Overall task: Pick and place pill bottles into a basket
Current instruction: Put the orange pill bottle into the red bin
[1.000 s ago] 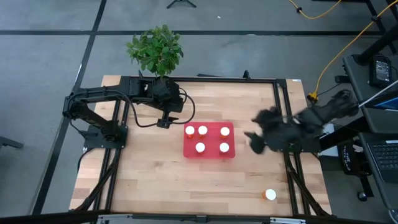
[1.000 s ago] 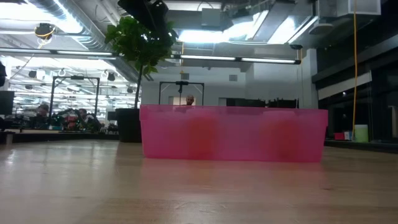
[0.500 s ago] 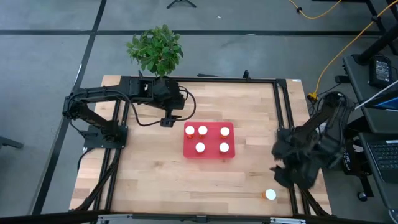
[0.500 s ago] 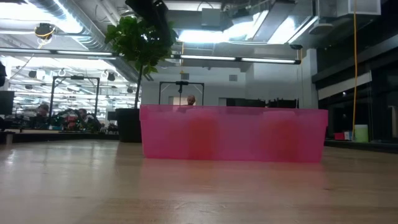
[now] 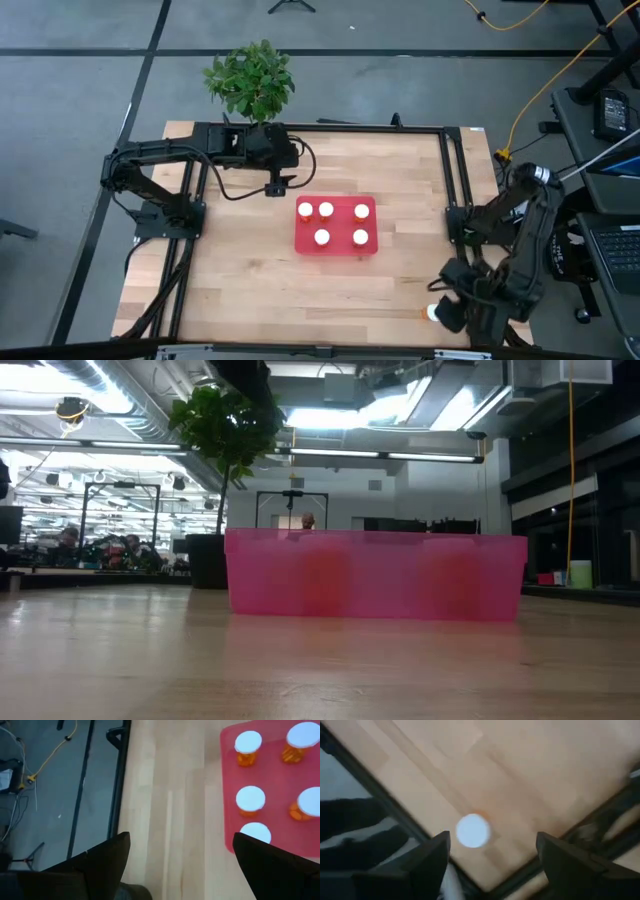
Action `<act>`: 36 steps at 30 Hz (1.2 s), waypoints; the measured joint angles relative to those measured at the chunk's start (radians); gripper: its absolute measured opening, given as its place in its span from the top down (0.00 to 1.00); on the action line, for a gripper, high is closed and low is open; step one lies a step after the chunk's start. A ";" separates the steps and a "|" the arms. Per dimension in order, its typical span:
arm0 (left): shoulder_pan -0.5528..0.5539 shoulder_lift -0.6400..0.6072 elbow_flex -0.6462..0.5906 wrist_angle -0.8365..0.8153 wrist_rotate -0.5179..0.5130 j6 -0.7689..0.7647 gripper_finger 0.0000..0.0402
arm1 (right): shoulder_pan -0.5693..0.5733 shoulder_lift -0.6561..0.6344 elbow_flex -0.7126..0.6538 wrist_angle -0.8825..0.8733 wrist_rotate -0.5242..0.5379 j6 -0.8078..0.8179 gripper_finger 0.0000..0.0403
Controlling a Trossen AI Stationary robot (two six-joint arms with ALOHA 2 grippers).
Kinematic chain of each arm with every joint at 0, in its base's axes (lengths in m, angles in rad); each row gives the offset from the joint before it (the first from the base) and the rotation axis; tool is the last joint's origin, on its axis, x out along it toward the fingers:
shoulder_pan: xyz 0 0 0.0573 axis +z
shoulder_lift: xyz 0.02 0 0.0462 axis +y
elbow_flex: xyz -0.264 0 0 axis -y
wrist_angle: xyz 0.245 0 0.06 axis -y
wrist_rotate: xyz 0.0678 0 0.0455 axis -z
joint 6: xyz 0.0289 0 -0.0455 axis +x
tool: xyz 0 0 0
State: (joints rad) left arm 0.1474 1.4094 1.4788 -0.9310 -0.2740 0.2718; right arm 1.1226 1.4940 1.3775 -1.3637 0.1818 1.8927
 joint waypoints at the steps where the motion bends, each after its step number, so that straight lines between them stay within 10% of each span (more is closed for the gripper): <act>1: 0.000 0.000 0.000 0.000 0.003 0.001 0.14 | 0.003 0.008 -0.006 0.030 0.000 0.025 0.25; 36: 0.000 0.000 0.000 -0.012 0.063 0.037 0.14 | -0.035 0.366 -0.012 0.221 -0.166 0.123 0.04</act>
State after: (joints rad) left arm 0.1478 1.4094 1.4788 -0.9427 -0.2111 0.3092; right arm 1.0872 1.8603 1.3659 -1.1430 0.0160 2.0156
